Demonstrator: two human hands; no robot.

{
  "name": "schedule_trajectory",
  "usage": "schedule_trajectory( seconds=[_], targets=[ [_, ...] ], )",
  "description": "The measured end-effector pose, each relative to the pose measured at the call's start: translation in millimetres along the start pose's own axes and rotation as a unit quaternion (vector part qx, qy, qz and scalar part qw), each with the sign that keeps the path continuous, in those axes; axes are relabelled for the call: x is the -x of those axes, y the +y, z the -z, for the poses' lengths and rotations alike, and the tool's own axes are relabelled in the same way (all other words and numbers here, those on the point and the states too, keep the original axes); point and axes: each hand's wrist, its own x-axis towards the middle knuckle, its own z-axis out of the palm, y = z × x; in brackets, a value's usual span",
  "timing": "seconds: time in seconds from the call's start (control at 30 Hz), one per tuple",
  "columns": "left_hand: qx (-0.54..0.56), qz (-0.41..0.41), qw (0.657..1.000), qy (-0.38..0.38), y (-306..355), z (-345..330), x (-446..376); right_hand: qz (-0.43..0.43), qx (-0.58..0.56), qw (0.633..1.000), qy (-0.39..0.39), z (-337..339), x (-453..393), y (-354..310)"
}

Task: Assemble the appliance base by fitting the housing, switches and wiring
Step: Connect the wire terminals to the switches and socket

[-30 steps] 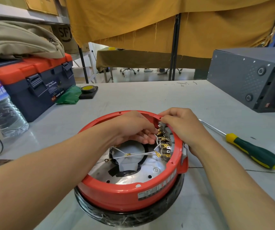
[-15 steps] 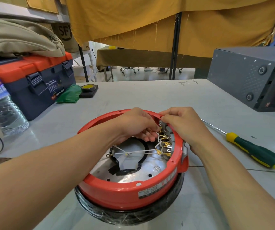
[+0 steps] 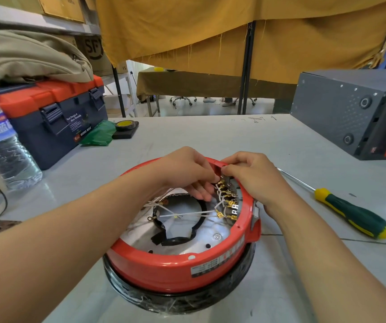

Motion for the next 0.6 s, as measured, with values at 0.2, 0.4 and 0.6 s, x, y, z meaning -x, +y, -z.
schedule_trajectory(
  seconds=[0.2, 0.4, 0.6],
  targets=[
    [-0.075, -0.034, 0.996, -0.019, 6.1, -2.4, 10.3, -0.005, 0.007, 1.0, 0.001, 1.8, 1.5, -2.4],
    [-0.116, -0.073, 0.991, -0.001, -3.2, -14.8, 8.8, -0.005, 0.014, 1.0, 0.002, 1.0, 1.5, -2.3],
    [-0.13, -0.108, 0.986, -0.007, -5.5, -12.1, 11.5, -0.003, 0.019, 1.0, 0.001, 0.7, -0.1, -0.8]
  ],
)
